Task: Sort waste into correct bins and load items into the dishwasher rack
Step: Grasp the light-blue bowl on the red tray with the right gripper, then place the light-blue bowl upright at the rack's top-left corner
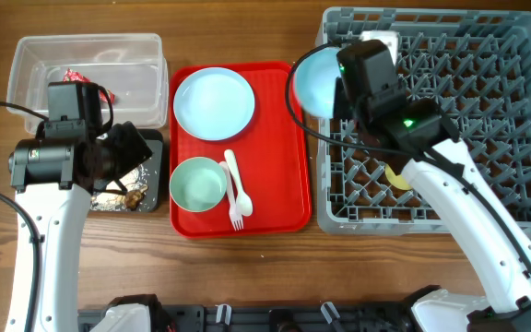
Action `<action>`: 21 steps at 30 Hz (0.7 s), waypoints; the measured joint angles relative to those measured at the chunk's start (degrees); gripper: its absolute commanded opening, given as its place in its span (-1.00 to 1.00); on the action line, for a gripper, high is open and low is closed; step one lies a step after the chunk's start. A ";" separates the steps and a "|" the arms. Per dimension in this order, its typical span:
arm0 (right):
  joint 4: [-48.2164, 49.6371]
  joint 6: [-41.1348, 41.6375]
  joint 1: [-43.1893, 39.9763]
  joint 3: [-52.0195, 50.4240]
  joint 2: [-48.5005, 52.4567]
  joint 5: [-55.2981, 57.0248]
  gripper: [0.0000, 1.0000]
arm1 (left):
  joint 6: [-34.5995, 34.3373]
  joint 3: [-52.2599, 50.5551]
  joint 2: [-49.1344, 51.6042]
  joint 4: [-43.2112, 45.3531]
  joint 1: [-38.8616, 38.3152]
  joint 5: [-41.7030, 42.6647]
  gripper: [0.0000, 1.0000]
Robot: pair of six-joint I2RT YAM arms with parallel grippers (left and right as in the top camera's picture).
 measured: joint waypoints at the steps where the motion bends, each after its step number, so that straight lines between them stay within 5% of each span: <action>1: 2.32 -0.26 0.00 -0.02 0.00 4.26 -0.91 | 0.02 0.00 0.00 0.07 0.00 -0.02 0.55; 9: 29.18 -16.20 -5.05 -0.09 1.46 22.93 -0.91 | 0.02 0.00 0.00 0.26 0.00 0.00 0.56; 16: 38.97 -29.97 -9.70 -0.07 15.91 27.43 -0.92 | 0.02 0.00 0.00 0.37 0.00 0.00 0.56; 21: 42.80 -31.74 -9.70 -0.07 24.17 31.12 -0.91 | 0.00 0.00 0.00 0.35 0.00 0.00 0.56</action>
